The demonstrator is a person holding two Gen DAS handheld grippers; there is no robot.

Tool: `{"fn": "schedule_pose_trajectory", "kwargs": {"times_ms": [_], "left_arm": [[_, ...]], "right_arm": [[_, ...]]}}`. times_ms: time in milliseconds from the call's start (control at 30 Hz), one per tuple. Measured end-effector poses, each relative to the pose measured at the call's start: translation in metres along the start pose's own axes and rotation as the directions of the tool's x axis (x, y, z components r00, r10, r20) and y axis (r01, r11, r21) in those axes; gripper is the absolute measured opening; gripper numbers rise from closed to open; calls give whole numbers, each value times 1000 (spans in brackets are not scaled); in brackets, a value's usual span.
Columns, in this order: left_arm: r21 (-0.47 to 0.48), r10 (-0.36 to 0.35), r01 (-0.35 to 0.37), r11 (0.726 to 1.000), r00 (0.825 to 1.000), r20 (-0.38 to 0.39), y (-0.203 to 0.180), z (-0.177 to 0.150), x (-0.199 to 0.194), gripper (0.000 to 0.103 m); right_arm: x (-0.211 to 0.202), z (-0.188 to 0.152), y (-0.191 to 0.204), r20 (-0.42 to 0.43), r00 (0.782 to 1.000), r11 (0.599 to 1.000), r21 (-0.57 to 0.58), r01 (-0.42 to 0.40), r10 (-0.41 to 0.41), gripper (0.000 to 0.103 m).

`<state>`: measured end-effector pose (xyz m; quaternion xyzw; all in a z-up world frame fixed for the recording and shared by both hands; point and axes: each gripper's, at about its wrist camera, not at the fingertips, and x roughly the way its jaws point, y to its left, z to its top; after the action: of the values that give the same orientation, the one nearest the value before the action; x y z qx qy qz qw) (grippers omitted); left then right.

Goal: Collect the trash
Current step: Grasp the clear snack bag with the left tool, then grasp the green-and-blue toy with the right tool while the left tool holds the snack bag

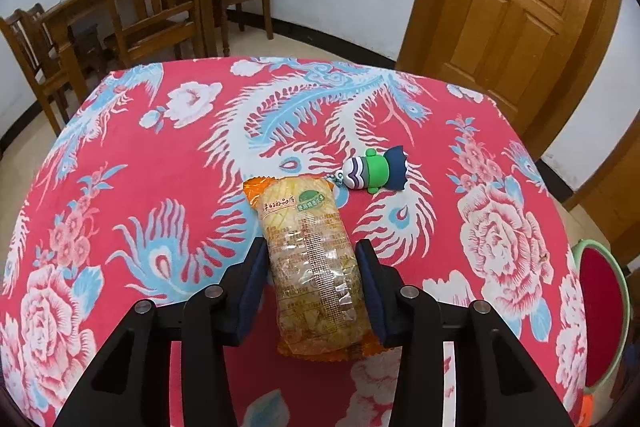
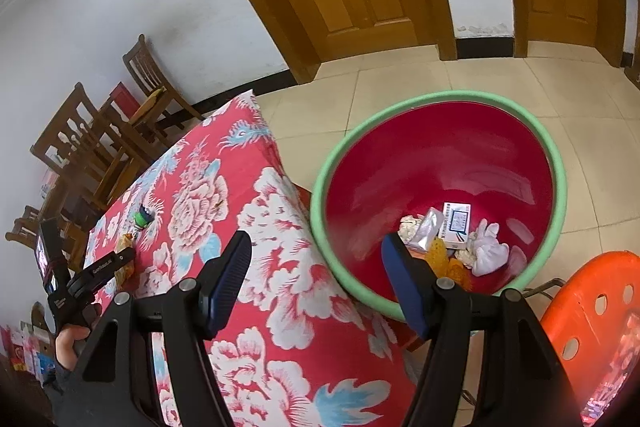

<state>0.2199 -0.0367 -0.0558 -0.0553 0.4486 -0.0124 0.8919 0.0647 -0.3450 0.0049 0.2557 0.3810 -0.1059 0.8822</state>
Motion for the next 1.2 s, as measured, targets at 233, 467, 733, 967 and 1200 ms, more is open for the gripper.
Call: {"fn": "schedule_pose_trajectory", "kwargs": {"times_ms": [233, 467, 733, 967, 1200], "left_arm": [[5, -9, 8, 1000, 999, 51, 16, 4, -20, 45], [-35, 15, -12, 999, 997, 81, 45, 9, -25, 45], [-102, 49, -37, 994, 993, 112, 77, 11, -23, 45], [-134, 73, -54, 990, 987, 141, 94, 11, -23, 46], [-166, 87, -63, 984, 986, 144, 104, 9, -21, 45]], "right_arm": [[1, 1, 29, -6, 999, 998, -54, -33, 33, 69], [4, 1, 73, -7, 998, 990, -128, -64, 63, 69], [21, -1, 126, -24, 996, 973, -212, -91, 88, 69], [52, -4, 175, -59, 992, 954, -274, -122, 110, 69], [96, -11, 213, -115, 988, 936, -323, -137, 105, 69]]}}
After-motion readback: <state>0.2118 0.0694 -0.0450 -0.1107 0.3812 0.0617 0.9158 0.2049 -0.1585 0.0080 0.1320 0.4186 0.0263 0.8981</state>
